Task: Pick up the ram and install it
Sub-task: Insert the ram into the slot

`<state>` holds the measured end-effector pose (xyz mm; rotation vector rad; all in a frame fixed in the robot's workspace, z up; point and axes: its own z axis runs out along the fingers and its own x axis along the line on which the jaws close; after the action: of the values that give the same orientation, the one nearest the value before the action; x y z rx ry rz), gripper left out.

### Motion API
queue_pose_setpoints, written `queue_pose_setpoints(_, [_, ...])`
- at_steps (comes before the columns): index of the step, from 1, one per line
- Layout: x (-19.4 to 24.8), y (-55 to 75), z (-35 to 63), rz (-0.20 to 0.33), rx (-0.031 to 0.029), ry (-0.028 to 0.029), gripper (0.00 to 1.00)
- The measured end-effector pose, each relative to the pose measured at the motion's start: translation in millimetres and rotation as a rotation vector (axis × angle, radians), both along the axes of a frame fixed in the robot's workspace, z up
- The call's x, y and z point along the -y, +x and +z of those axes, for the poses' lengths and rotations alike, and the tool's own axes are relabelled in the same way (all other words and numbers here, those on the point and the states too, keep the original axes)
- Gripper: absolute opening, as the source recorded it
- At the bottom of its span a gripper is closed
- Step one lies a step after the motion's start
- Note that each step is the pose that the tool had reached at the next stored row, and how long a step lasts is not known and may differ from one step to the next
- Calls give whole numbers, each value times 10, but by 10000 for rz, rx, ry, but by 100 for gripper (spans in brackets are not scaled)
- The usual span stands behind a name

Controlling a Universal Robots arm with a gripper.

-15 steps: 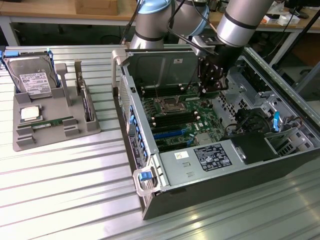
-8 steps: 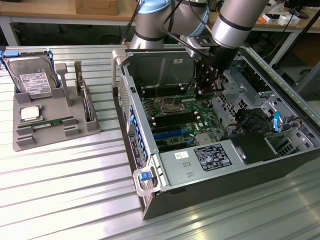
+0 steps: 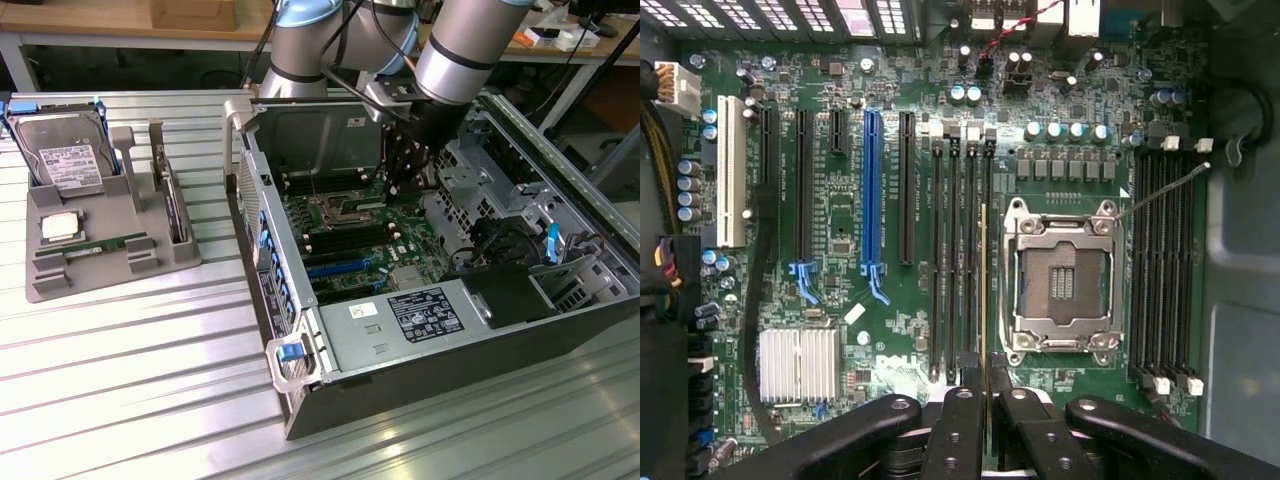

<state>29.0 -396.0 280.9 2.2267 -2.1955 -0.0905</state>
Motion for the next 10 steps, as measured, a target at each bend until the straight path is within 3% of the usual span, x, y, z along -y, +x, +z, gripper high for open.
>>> queue_pose_setpoints(4, [109,-94,-17,-1,0,1,13])
queue_pose_setpoints(10, [173,-227,-95,-1,0,-1,13])
